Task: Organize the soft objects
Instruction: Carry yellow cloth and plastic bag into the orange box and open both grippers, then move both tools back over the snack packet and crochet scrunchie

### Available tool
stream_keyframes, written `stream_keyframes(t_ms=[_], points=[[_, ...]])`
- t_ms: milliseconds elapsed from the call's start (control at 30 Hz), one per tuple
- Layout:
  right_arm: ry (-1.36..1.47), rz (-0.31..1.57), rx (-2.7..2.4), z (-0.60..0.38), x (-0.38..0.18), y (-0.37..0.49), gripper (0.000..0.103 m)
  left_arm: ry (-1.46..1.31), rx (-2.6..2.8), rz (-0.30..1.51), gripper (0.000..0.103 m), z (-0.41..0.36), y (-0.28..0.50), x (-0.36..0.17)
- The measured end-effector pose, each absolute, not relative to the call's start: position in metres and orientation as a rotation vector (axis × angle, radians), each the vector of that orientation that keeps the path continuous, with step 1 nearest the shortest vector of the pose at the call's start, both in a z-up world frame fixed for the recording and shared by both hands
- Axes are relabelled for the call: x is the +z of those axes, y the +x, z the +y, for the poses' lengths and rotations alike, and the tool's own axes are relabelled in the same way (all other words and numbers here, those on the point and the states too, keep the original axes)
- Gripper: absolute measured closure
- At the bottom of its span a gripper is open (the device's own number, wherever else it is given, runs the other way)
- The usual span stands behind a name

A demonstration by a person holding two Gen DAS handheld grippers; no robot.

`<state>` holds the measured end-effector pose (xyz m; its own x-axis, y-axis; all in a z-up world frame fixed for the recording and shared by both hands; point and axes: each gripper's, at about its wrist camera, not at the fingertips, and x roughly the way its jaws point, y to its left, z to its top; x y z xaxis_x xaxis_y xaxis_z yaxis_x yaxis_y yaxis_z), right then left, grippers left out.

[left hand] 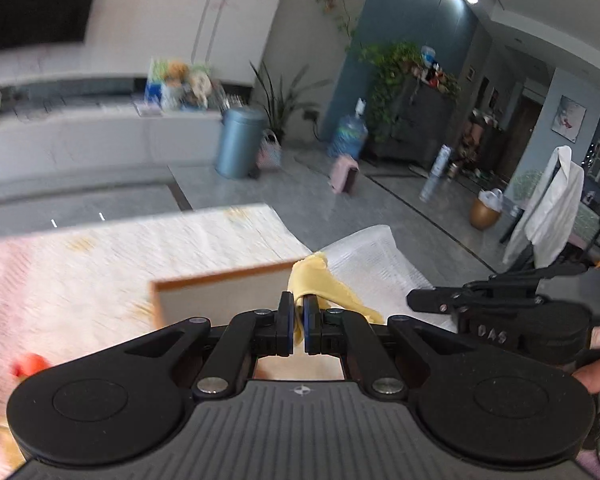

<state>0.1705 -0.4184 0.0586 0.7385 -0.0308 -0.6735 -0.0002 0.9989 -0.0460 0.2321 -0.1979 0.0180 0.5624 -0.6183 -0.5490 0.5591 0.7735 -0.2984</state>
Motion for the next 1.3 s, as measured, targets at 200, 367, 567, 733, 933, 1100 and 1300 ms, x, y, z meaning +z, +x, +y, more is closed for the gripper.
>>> stream_keyframes(t_ms=[200, 367, 567, 733, 933, 1100, 1300], points=[[-0.046, 0.844, 0.008, -0.443, 0.024, 0.195, 0.103, -0.106, -0.698, 0.84, 0.098, -0.233, 0.255, -0.03], [0.024, 0.922, 0.067, -0.446, -0.009, 0.207, 0.103, -0.043, -0.708, 0.92, 0.098, -0.244, 0.263, -0.064], [-0.007, 1.0, 0.12, -0.429, -0.041, 0.214, 0.103, -0.02, -0.708, 0.983, 0.096, -0.24, 0.262, -0.081], [0.019, 1.053, 0.11, -0.428, -0.051, 0.217, 0.102, -0.023, -0.733, 0.958, 0.079, -0.234, 0.252, -0.077], [0.003, 1.052, 0.068, -0.43, -0.036, 0.213, 0.078, 0.014, -0.723, 0.935, 0.055, -0.228, 0.242, -0.056], [-0.017, 1.001, 0.021, -0.429, -0.008, 0.2, 0.05, -0.051, -0.716, 0.852, 0.039, -0.205, 0.229, -0.025], [-0.05, 0.897, 0.023, -0.406, 0.025, 0.169, 0.031, -0.054, -0.683, 0.661, 0.039, -0.188, 0.192, 0.008]])
